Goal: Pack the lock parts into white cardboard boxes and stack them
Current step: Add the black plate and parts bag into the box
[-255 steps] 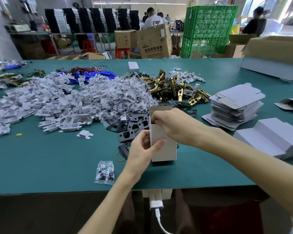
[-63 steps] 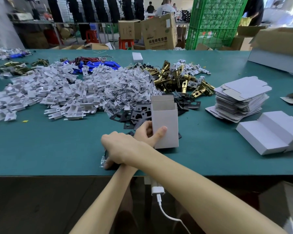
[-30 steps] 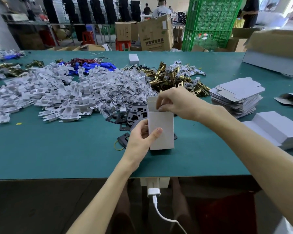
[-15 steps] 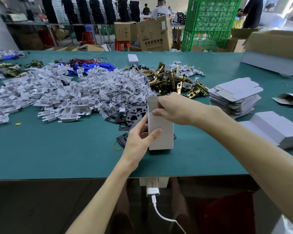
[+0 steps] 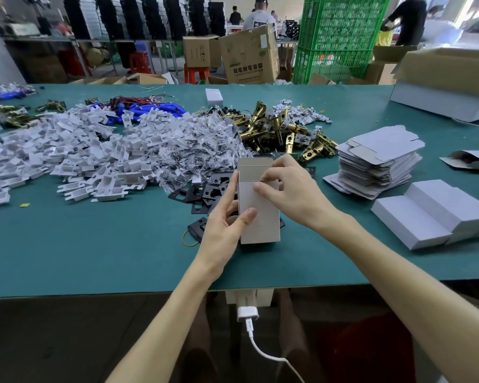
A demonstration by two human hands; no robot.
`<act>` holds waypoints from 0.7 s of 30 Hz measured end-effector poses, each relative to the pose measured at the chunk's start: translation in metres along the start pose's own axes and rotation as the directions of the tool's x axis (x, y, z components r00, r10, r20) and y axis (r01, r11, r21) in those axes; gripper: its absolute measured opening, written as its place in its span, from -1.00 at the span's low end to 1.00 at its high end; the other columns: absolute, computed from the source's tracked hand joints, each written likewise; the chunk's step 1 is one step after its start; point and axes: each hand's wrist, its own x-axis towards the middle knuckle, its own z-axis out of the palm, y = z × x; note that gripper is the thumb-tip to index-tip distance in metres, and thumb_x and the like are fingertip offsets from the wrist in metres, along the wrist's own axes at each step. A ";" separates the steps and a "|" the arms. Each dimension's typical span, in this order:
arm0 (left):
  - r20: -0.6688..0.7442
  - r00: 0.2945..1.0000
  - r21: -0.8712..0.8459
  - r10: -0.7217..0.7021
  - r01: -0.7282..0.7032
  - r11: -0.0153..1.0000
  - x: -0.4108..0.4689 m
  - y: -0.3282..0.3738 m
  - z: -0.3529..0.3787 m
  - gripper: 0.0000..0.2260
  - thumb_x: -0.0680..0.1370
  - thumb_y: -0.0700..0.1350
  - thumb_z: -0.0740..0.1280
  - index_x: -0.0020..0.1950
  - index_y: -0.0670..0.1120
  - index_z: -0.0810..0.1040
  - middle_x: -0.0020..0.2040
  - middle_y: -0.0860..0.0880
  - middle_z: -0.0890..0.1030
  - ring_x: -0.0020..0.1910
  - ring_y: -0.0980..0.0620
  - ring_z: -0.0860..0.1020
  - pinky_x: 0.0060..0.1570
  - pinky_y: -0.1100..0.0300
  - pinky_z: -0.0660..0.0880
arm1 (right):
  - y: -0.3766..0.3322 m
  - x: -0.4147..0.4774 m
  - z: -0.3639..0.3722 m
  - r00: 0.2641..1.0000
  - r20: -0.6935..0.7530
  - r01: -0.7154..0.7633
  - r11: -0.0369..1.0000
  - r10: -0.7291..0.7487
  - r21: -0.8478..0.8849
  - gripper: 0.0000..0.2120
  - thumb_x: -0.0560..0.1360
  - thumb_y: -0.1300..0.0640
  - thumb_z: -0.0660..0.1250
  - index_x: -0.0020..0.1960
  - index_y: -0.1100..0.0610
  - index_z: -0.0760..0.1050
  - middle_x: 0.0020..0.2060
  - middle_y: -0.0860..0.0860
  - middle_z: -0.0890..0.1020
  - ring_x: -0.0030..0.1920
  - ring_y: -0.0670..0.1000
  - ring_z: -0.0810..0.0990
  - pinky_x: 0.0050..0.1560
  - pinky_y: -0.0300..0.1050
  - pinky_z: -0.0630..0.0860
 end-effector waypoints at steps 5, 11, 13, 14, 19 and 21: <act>-0.013 1.000 -0.007 0.006 -0.006 1.000 0.000 0.002 0.001 -0.35 0.65 -0.21 0.38 0.64 0.22 0.23 0.22 -0.11 0.69 0.20 0.00 0.67 0.09 0.13 0.64 | 0.008 -0.003 0.007 0.996 -0.051 0.079 0.995 -0.076 0.056 -0.80 0.61 0.04 0.39 0.13 0.14 0.63 0.09 0.03 0.48 0.03 -0.05 0.51 0.08 -0.12 0.50; -0.034 0.999 -0.018 -0.012 0.011 1.000 -0.001 0.003 0.001 -0.38 0.62 -0.20 0.43 0.60 0.21 0.33 0.17 -0.12 0.70 0.19 -0.05 0.68 0.08 0.09 0.65 | 0.022 -0.023 0.026 0.947 -0.255 -0.016 0.819 0.197 0.574 -0.63 0.51 0.11 0.52 0.23 0.04 0.45 0.17 0.06 0.48 -0.12 -0.09 0.69 -0.10 -0.23 0.59; -0.029 0.999 -0.026 -0.032 0.031 0.999 -0.001 0.002 0.001 -0.38 0.59 -0.15 0.47 0.59 0.18 0.36 0.13 -0.15 0.71 0.16 -0.06 0.69 0.07 0.09 0.65 | 0.024 -0.030 0.033 0.938 -0.218 -0.048 0.723 0.270 0.689 -0.69 0.54 0.10 0.48 0.23 0.03 0.48 0.09 0.07 0.60 -0.07 0.01 0.71 -0.12 0.04 0.67; -0.033 0.998 -0.021 -0.046 0.045 0.999 -0.001 0.002 0.000 -0.39 0.56 -0.11 0.49 0.58 0.17 0.39 0.11 -0.14 0.72 0.13 -0.06 0.70 0.05 0.08 0.65 | 0.025 -0.033 0.037 0.939 -0.188 -0.062 0.678 0.288 0.732 -0.72 0.56 0.11 0.46 0.24 0.02 0.50 0.05 0.07 0.65 -0.04 0.02 0.70 -0.06 0.17 0.67; -0.078 0.993 0.060 -0.087 0.092 0.994 0.001 -0.003 0.001 -0.57 0.55 0.03 0.45 0.41 0.20 0.49 0.09 -0.08 0.74 0.10 -0.06 0.71 0.08 -0.07 0.67 | 0.031 -0.045 0.052 0.940 0.012 -0.169 0.436 0.341 0.884 -0.76 0.62 0.13 0.38 0.27 -0.03 0.61 0.08 0.14 0.71 0.02 0.06 0.66 0.15 0.34 0.60; -0.066 0.994 0.069 -0.086 0.090 0.994 0.001 -0.003 0.002 -0.64 0.58 0.01 0.43 0.36 0.21 0.52 0.10 -0.08 0.73 0.09 -0.05 0.70 0.04 0.00 0.68 | 0.033 -0.047 0.055 0.930 0.039 -0.184 0.372 0.366 0.910 -0.77 0.62 0.14 0.37 0.25 0.01 0.63 0.08 0.11 0.72 0.02 0.05 0.67 0.16 0.30 0.62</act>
